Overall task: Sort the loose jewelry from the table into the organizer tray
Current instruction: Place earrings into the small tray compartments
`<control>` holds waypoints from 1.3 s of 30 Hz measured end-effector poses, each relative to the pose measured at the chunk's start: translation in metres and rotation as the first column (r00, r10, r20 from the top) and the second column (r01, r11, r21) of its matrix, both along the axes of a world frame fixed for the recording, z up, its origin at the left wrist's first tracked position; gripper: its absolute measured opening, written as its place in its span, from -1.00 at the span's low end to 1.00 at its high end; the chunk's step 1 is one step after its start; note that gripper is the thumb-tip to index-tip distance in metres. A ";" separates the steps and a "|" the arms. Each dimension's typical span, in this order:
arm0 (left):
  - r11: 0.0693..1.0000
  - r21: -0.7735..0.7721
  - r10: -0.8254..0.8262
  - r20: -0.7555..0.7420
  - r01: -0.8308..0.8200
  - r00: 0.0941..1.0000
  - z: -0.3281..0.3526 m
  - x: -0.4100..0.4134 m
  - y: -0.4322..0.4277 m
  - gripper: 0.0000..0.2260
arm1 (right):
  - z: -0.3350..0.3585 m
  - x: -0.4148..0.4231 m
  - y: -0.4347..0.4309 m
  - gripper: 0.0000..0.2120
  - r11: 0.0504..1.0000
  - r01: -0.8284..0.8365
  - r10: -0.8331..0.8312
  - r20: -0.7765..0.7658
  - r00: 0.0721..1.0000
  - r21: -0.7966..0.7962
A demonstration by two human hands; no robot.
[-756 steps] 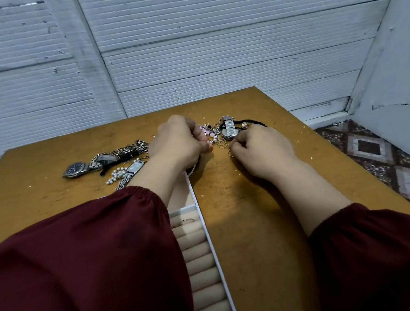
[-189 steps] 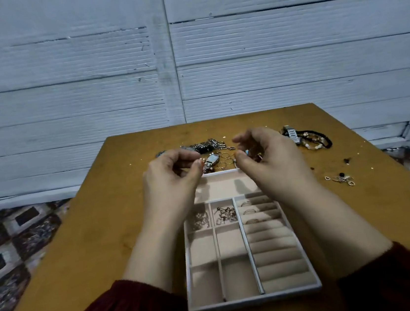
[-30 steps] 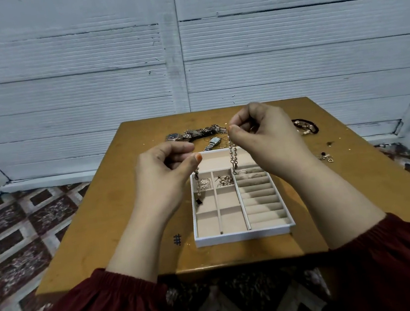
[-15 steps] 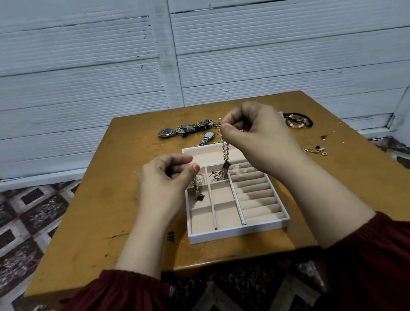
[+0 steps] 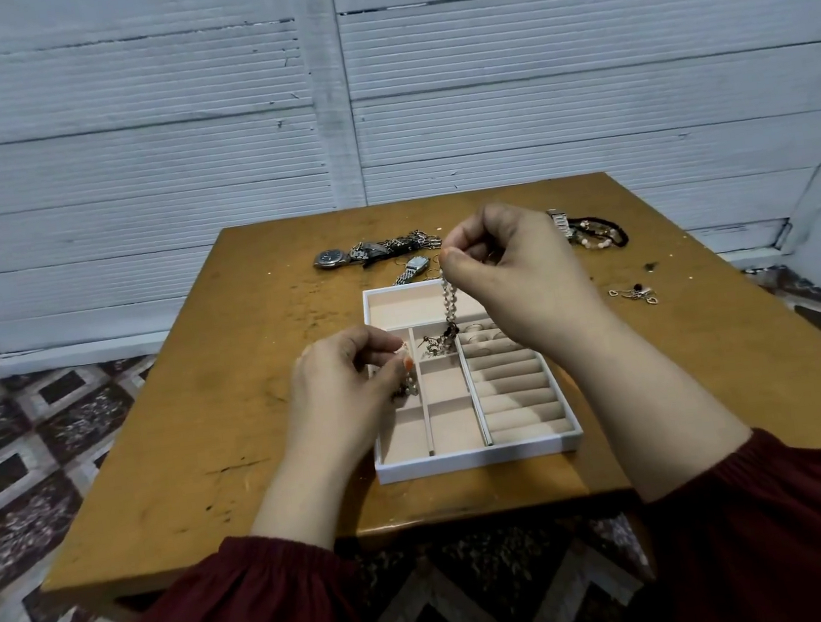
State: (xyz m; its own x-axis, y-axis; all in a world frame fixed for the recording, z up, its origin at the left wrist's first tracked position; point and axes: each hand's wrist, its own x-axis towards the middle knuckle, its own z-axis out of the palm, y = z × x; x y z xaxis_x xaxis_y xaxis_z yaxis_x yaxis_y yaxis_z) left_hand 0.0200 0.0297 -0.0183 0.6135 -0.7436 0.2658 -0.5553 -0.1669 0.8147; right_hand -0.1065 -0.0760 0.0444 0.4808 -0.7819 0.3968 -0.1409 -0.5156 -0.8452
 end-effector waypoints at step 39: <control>0.904 -0.258 0.316 -0.132 -0.340 0.940 -0.019 0.003 0.000 -0.84 | -0.018 -0.002 0.007 -0.90 0.998 -0.019 0.023 -0.072 0.997 0.054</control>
State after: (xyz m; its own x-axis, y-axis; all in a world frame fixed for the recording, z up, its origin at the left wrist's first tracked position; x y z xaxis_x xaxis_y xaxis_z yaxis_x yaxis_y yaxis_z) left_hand 0.0233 0.0296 -0.0372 0.8395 -0.4024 0.3651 -0.4340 -0.0923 0.8962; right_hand -0.1089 -0.0692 0.0263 0.5236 -0.7903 0.3183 -0.1925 -0.4737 -0.8594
